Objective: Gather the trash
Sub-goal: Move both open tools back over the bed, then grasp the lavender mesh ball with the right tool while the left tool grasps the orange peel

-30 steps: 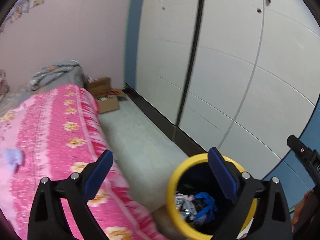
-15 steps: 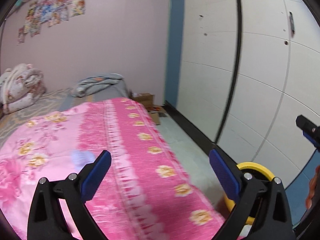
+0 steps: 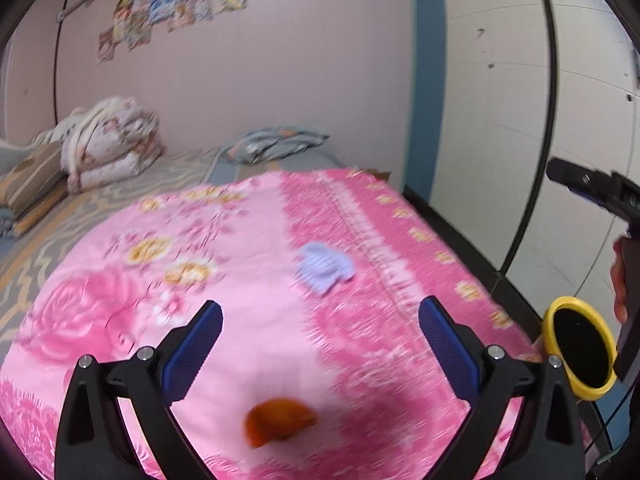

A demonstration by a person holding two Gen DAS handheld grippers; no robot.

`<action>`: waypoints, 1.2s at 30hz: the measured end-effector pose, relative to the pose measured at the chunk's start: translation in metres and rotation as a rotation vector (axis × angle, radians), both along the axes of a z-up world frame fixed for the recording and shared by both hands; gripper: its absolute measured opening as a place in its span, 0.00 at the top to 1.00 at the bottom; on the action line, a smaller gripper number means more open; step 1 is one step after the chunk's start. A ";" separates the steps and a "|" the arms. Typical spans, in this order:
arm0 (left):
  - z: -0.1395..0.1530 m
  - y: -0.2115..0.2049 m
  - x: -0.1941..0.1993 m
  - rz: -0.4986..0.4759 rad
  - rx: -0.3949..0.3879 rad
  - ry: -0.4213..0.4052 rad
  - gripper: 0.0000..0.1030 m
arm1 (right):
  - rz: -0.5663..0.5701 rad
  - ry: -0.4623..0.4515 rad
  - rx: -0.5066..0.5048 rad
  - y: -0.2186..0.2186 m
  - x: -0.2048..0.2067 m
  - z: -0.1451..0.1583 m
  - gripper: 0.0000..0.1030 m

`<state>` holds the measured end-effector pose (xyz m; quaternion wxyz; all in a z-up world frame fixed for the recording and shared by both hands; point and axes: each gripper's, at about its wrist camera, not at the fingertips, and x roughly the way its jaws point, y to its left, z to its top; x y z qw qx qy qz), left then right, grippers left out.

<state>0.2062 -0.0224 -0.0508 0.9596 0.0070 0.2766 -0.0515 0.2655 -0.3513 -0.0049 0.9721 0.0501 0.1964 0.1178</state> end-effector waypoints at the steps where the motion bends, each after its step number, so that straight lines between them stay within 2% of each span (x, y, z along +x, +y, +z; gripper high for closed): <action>1: -0.005 0.007 0.003 0.007 -0.005 0.010 0.08 | 0.031 0.015 -0.008 0.013 0.011 -0.004 0.08; 8: -0.048 0.040 0.011 0.026 -0.047 0.086 0.08 | 0.132 0.134 -0.088 0.090 0.082 -0.046 0.08; 11: -0.066 0.045 0.019 0.031 -0.053 0.122 0.08 | 0.146 0.189 -0.100 0.110 0.108 -0.068 0.08; 16: -0.094 0.054 0.034 0.014 -0.116 0.190 0.08 | 0.151 0.242 -0.103 0.133 0.148 -0.099 0.08; 20: -0.104 0.060 0.038 -0.004 -0.194 0.204 0.08 | 0.169 0.256 -0.121 0.154 0.173 -0.117 0.08; 26: -0.114 0.062 0.043 -0.027 -0.242 0.219 0.09 | 0.205 0.279 -0.190 0.186 0.201 -0.144 0.08; 28: -0.118 0.061 0.045 -0.038 -0.245 0.229 0.16 | 0.198 0.287 -0.221 0.194 0.206 -0.155 0.08; 31: -0.124 0.057 0.049 -0.056 -0.241 0.256 0.29 | 0.186 0.337 -0.214 0.195 0.217 -0.172 0.09; 33: -0.127 0.056 0.051 -0.067 -0.239 0.268 0.43 | 0.178 0.368 -0.198 0.193 0.223 -0.179 0.28; 34: -0.128 0.054 0.052 -0.076 -0.236 0.276 0.47 | 0.166 0.382 -0.199 0.192 0.225 -0.182 0.33; 36: -0.129 0.050 0.053 -0.083 -0.218 0.283 0.55 | 0.163 0.393 -0.189 0.191 0.227 -0.184 0.34</action>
